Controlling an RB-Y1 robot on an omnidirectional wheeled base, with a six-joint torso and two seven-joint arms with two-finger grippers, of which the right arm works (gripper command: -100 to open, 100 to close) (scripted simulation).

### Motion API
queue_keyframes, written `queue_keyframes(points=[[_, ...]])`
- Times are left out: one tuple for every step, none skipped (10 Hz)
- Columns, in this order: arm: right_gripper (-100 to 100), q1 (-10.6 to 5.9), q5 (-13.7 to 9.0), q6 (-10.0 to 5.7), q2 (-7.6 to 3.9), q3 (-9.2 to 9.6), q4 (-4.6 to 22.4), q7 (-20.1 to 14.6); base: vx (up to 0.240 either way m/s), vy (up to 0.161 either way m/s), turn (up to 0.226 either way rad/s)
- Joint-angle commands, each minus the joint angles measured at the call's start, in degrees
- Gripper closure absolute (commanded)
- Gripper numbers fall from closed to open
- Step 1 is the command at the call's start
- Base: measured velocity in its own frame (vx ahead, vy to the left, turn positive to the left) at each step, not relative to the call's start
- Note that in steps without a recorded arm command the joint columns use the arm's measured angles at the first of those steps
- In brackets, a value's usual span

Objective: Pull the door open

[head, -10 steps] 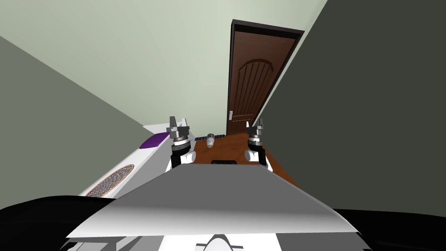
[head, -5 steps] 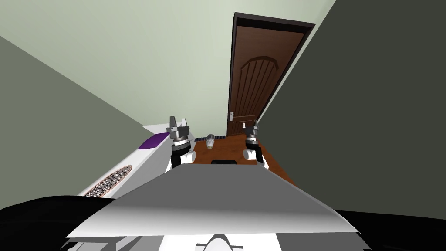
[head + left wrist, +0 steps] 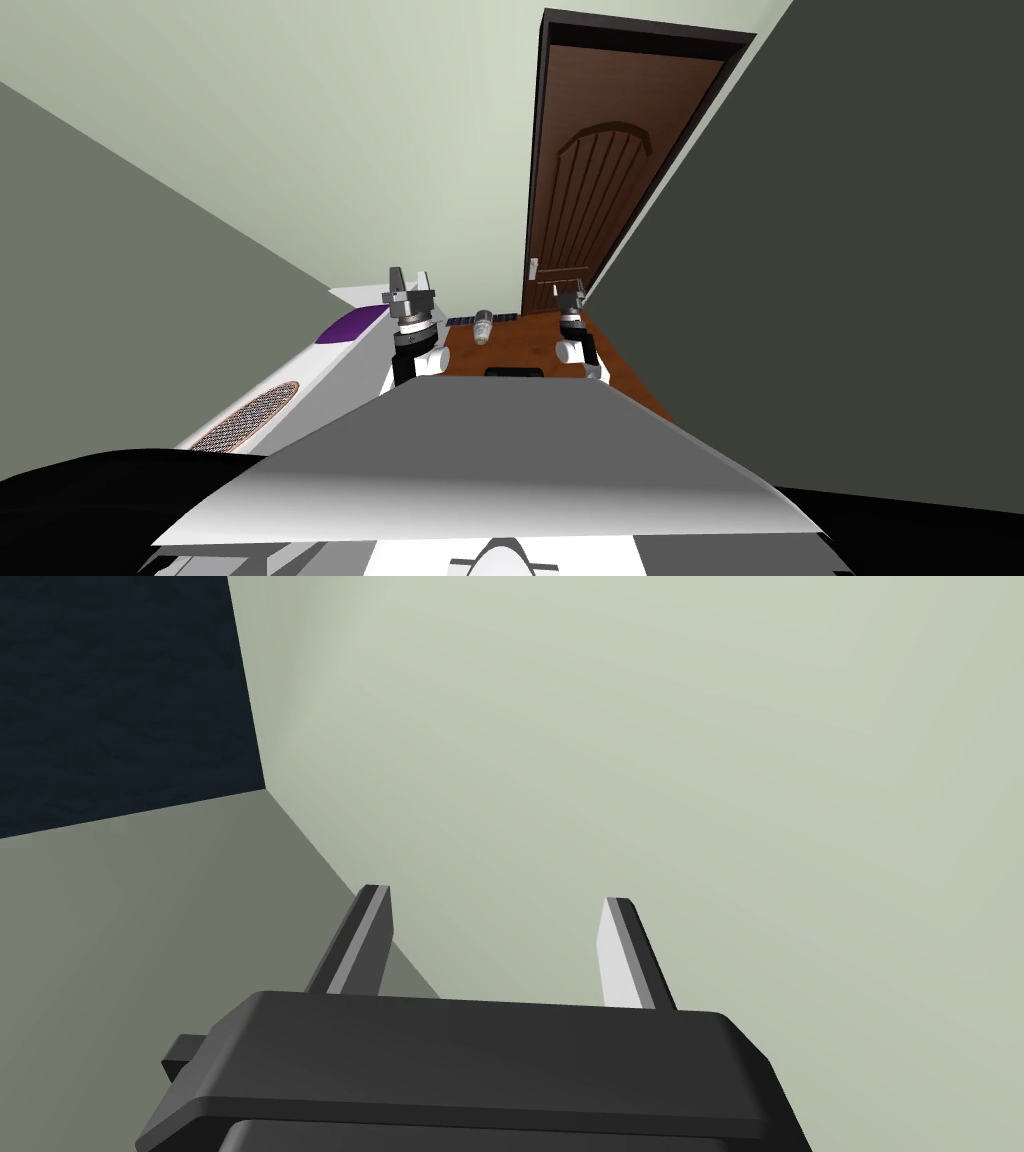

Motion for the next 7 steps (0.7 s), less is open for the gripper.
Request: queue_keyframes(points=[[-100,-1.37,-1.85,0.23,-0.53,0.52,2.49,-1.88,0.086,-0.019,0.045],[-100,-2.06,-2.98,0.37,-0.89,0.84,3.82,-2.99,0.106,-0.029,0.048],[-100,-2.76,-4.12,0.52,-1.25,1.16,5.16,-4.10,0.098,-0.029,0.058],[-100,-3.45,-5.25,0.66,-1.61,1.48,6.49,-5.22,0.092,-0.034,0.051],[-100,-4.15,-6.39,0.80,-1.96,1.80,7.83,-6.33,0.081,-0.035,0.052],[-100,-4.84,-7.53,0.95,-2.31,2.12,9.17,-7.44,0.100,-0.040,0.055],[-100,-5.54,-8.66,1.09,-2.66,2.44,10.50,-8.55,0.111,-0.048,0.053]])
